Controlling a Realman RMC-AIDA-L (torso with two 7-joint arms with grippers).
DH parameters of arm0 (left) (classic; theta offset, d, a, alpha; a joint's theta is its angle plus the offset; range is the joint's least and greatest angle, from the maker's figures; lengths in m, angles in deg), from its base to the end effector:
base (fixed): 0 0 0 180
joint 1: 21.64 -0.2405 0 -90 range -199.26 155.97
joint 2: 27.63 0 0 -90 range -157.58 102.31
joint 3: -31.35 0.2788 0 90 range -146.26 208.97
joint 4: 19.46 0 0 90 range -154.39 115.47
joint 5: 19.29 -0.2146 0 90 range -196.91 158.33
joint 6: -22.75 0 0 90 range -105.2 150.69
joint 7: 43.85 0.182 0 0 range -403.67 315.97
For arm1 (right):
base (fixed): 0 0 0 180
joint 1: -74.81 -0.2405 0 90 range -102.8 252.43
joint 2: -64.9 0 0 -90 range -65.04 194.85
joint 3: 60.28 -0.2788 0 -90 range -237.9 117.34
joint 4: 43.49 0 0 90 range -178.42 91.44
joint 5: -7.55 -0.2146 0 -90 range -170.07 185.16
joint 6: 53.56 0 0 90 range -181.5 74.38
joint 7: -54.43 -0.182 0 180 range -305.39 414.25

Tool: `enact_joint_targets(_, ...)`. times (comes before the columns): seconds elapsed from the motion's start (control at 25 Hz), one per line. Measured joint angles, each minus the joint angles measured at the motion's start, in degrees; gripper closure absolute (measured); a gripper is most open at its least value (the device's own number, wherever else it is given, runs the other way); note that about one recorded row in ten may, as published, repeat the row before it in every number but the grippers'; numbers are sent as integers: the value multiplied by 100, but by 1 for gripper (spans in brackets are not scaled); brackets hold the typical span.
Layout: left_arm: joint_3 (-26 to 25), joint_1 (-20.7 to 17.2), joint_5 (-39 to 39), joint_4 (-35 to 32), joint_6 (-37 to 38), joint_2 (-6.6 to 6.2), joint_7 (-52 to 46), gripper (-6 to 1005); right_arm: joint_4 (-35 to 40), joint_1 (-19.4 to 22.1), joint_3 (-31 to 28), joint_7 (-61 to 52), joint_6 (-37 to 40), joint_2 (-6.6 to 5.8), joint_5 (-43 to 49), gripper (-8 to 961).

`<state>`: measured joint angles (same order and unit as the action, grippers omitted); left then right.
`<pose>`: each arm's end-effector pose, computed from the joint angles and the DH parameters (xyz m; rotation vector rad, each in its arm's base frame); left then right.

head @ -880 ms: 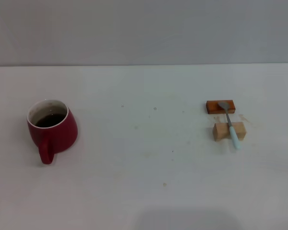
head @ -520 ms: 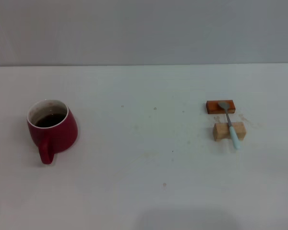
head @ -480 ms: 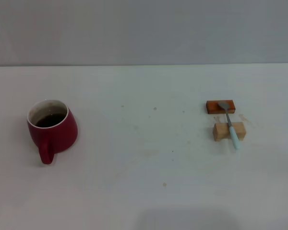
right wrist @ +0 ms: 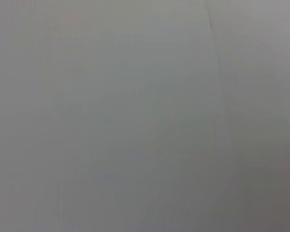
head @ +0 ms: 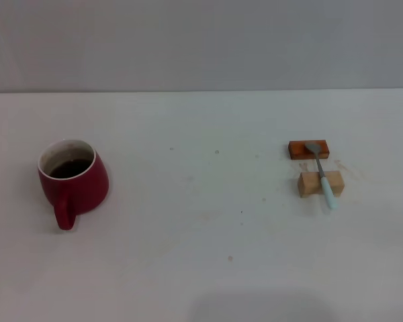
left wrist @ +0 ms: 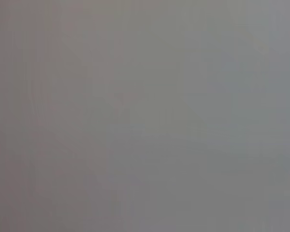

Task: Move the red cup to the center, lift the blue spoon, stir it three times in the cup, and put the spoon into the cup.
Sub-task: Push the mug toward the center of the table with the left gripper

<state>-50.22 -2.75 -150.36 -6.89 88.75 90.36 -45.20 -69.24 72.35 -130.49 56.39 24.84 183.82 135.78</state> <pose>-0.4322 0.3445 0.0762 -0.9976 -0.6474 -0.5651 0.4189 0.2618 0.0730 -0.9487 0.5230 0.6242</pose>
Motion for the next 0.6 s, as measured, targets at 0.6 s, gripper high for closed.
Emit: enact_joint_targets(0.6, 692, -41, 3, -146, 40, -16, 599, 386, 7, 16, 8, -16, 0, 1, 0, 272)
